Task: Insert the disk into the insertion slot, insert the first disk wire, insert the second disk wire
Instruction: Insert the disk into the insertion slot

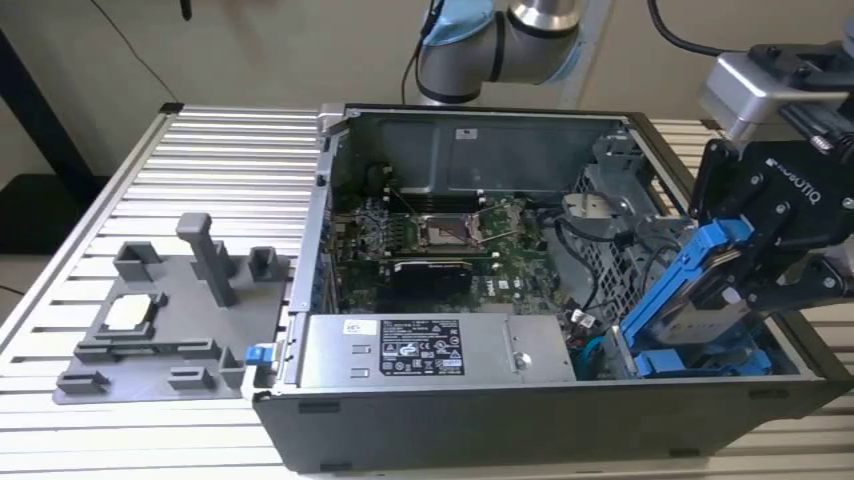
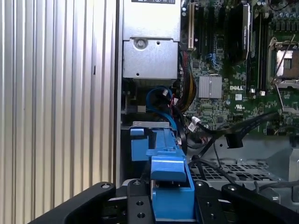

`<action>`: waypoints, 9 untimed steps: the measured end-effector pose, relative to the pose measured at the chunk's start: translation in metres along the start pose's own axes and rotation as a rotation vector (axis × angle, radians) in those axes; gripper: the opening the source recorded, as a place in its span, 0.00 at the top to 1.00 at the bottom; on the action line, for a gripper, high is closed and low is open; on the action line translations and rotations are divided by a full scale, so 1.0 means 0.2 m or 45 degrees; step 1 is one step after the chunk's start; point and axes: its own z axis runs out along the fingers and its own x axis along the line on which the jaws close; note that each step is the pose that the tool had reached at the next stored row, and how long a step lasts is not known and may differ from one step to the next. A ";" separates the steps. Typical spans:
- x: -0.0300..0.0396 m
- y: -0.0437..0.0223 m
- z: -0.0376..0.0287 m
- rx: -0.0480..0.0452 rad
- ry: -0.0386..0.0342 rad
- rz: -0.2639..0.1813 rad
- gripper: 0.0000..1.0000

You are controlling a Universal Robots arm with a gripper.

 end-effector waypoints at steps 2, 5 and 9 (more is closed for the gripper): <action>-0.001 -0.001 0.018 0.000 -0.0010 -0.002 0.67; -0.001 -0.002 0.045 0.000 -0.0017 -0.006 0.67; 0.000 -0.003 0.082 0.000 -0.0015 -0.012 0.67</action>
